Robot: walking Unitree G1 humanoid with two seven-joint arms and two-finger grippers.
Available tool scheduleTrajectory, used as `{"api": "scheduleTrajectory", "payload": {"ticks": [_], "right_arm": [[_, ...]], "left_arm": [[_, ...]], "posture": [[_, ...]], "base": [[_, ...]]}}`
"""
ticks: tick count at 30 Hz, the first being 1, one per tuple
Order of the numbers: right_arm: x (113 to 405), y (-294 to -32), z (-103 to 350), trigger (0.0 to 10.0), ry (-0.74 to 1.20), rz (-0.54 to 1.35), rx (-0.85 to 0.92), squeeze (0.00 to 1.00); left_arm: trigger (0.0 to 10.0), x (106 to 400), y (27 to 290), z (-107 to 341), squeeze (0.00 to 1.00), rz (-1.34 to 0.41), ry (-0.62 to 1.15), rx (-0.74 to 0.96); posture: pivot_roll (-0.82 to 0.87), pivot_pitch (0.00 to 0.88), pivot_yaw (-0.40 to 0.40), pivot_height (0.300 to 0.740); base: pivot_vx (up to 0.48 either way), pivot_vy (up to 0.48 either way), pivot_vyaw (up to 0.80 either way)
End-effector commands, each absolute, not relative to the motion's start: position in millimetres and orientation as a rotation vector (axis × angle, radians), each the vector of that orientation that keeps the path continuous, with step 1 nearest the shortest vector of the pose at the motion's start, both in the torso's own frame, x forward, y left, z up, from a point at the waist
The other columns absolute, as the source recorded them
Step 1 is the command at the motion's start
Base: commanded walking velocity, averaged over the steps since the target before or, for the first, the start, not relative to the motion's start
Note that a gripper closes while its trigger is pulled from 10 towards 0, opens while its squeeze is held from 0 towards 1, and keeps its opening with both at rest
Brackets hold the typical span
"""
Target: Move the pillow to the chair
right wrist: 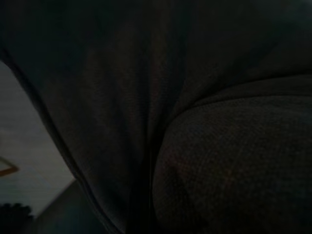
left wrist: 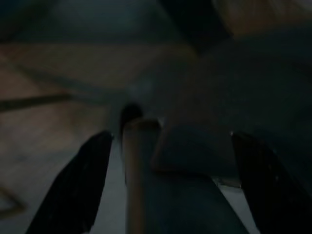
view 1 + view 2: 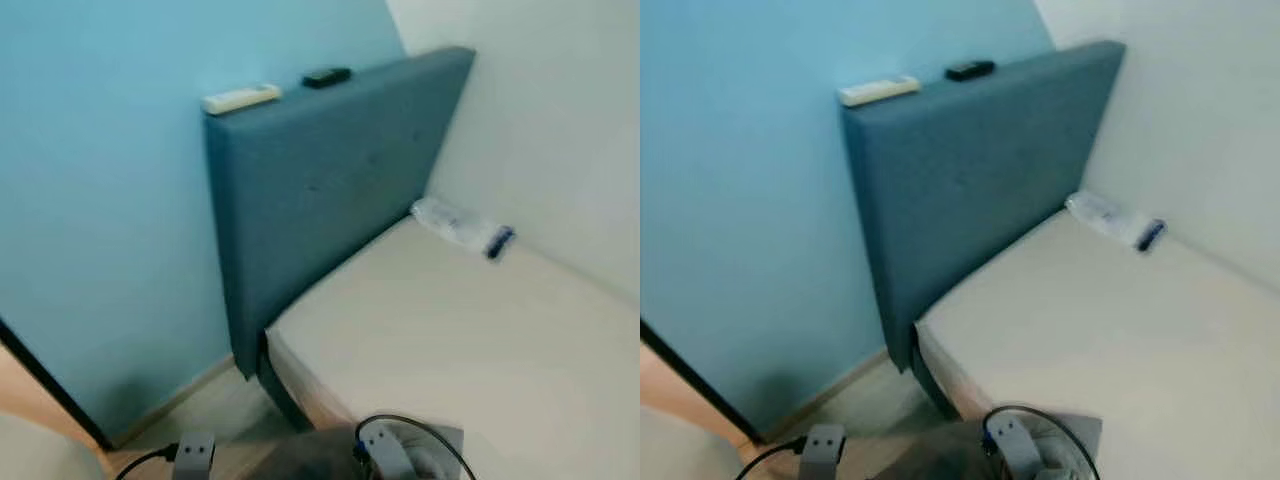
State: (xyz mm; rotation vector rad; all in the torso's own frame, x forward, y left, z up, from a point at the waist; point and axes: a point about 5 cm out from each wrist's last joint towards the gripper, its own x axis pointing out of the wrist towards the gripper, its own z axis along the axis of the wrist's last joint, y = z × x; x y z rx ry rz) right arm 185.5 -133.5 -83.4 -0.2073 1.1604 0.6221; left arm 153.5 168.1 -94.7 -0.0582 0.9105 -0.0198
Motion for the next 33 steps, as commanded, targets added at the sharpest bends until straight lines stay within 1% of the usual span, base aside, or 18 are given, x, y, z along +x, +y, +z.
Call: {"api": "scheduleTrajectory", "payload": {"ticks": [1,3,7,12,15,16,18,33], "right_arm": [[175.9,-129.1,-87.1,10.0,1.186,0.668,-0.189,0.00],[176.5,-129.3,-87.0,10.0,1.180,0.662,-0.195,0.00],[177.9,-131.5,-87.2,10.0,1.171,0.624,-0.210,0.00],[177.8,-131.0,-87.2,10.0,1.167,0.623,-0.204,0.00],[177.7,-130.2,-87.0,10.0,1.160,0.641,-0.207,0.00],[177.7,-130.1,-86.9,10.0,1.158,0.653,-0.217,0.00],[177.5,-130.2,-86.9,10.0,1.159,0.663,-0.226,0.00],[177.9,-133.5,-86.7,10.0,1.168,0.694,-0.292,0.00]], "left_arm": [[10.0,140.5,165.5,-100.4,0.00,-0.018,0.960,-0.069],[10.0,141.2,164.9,-100.1,0.00,-0.019,0.955,-0.087],[10.0,147.5,163.6,-97.4,0.00,-0.024,0.928,-0.134],[10.0,149.6,162.6,-96.6,0.00,-0.038,0.923,-0.131],[10.0,149.5,161.4,-96.6,0.00,-0.048,0.923,-0.129],[10.0,149.4,161.2,-96.6,0.00,-0.051,0.922,-0.127],[10.0,148.8,162.4,-96.7,0.00,-0.026,0.918,-0.144],[10.0,148.1,161.8,-96.8,0.00,-0.011,0.912,-0.181]], "posture": [[0.07,0.055,-0.123,0.740],[0.08,0.052,-0.125,0.740],[0.08,0.046,-0.123,0.740],[0.08,0.043,-0.123,0.740],[0.08,0.049,-0.121,0.740],[0.08,0.051,-0.117,0.740],[0.08,0.052,-0.115,0.740],[0.09,0.065,-0.133,0.740]], "base": [[0.000,0.000,0.77],[0.000,0.000,0.77],[0.000,0.000,0.00],[0.000,0.000,0.00],[0.000,-0.407,0.00],[0.000,-0.458,0.78],[0.000,0.000,0.78],[0.000,0.000,0.77]]}}
